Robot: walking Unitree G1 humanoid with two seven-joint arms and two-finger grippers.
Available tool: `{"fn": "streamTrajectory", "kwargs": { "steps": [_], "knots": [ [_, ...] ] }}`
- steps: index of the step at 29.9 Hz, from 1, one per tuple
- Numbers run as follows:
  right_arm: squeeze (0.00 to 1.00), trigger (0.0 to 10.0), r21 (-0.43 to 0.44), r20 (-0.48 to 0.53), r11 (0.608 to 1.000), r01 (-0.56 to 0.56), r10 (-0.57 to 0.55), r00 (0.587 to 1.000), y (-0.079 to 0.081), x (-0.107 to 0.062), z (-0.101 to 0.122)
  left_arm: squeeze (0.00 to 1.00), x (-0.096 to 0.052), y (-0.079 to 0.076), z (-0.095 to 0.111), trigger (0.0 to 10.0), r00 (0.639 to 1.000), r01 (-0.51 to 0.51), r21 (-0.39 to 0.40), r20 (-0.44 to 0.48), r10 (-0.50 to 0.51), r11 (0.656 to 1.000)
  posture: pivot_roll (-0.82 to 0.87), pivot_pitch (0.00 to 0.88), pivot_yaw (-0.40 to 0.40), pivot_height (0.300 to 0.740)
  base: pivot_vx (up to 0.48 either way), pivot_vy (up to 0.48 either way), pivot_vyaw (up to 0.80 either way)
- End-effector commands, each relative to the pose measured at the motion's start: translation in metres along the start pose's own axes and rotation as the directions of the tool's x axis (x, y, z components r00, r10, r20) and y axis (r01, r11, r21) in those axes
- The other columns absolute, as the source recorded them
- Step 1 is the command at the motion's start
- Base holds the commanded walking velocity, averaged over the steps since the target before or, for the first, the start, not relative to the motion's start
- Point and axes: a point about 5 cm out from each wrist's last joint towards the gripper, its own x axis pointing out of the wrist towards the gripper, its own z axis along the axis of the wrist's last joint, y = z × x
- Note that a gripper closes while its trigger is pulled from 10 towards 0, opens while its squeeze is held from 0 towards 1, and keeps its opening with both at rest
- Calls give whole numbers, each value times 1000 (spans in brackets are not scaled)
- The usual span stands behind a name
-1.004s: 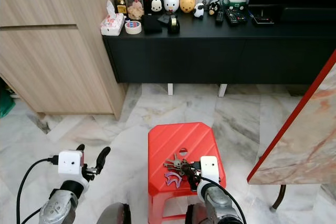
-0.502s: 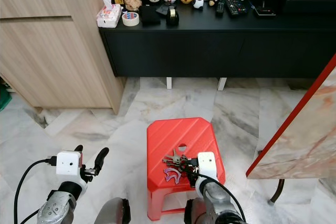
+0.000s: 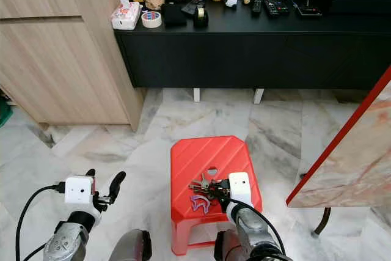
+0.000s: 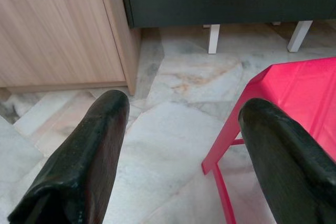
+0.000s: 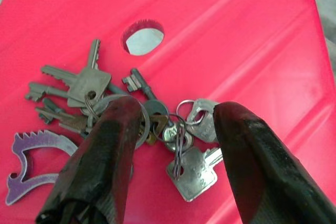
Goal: Hang keys on a hook
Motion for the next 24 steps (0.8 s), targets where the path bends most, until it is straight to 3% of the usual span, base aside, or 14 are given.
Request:
{"fn": "streamTrajectory", "kwargs": {
  "steps": [1, 20, 21, 22, 24],
  "knots": [
    [0, 10000, -3, -12, 1000, 7, -7, 1000, -1, 0, -1, 0, -1, 2, 2, 10000, 1000, 0, 20, 0, 0, 1000, 73, 128, -8, 630, 0, 0, 0],
    [0, 10000, -2, -56, 1000, 14, -14, 998, -1, -1, -8, 0, -6, 2, 2, 10000, 1000, 3, 21, -2, -3, 1000, 82, 151, -5, 630, 0, 0, 0],
    [0, 4824, -1, -56, 1000, 13, -13, 998, 0, -1, -7, 0, -6, 3, 2, 10000, 1000, 3, 22, -3, -3, 1000, 83, 155, -4, 630, 0, 0, 0],
    [0, 4824, 0, -55, 1000, 12, -12, 998, 0, -1, -7, 0, -6, 3, 2, 10000, 1000, 2, 23, -4, -2, 1000, 83, 155, -4, 630, 0, 0, 0],
    [0, 627, 0, -54, 1000, 10, -10, 998, 1, 0, -7, 0, -7, 3, 1, 10000, 1000, 1, 24, -5, -1, 1000, 83, 156, -4, 630, 0, 0, 0]
  ]
}}
